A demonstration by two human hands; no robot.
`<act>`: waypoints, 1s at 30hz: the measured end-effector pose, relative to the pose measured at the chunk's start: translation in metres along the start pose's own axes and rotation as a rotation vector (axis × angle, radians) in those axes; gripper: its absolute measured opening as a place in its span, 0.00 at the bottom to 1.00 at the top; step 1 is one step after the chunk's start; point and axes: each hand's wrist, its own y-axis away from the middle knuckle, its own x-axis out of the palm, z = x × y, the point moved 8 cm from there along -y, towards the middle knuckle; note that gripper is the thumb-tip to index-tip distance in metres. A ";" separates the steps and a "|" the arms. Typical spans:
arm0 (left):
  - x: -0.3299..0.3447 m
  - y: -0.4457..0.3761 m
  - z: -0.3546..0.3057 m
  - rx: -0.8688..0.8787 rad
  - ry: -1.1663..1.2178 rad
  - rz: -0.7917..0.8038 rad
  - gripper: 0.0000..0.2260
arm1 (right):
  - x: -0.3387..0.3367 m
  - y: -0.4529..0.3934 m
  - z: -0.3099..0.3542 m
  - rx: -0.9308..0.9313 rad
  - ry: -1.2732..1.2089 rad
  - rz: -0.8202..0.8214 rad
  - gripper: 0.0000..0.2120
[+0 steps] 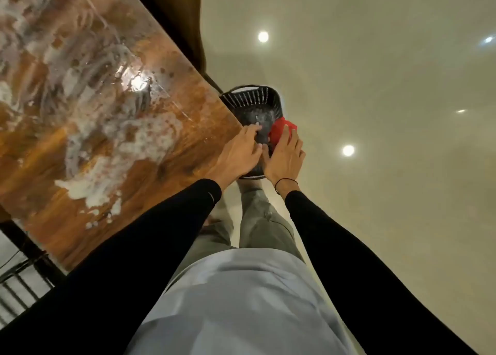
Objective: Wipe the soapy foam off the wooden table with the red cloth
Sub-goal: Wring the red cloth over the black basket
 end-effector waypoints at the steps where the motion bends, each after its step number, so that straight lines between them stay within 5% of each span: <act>1: 0.009 -0.007 -0.003 -0.011 0.005 0.025 0.22 | 0.000 -0.005 -0.010 0.053 -0.036 -0.014 0.39; 9: 0.042 -0.037 -0.005 -0.049 0.013 0.096 0.21 | 0.022 -0.038 -0.051 0.361 -0.376 0.075 0.42; 14: 0.040 -0.039 0.001 -0.084 0.058 0.081 0.19 | 0.026 -0.054 -0.053 0.304 -0.385 0.095 0.28; 26: 0.025 -0.017 0.019 -0.201 0.270 0.025 0.16 | 0.005 -0.041 -0.055 0.220 -0.382 -0.039 0.20; 30: 0.026 -0.003 0.034 -0.314 0.532 -0.007 0.16 | -0.017 -0.024 -0.044 0.173 -0.503 -0.150 0.18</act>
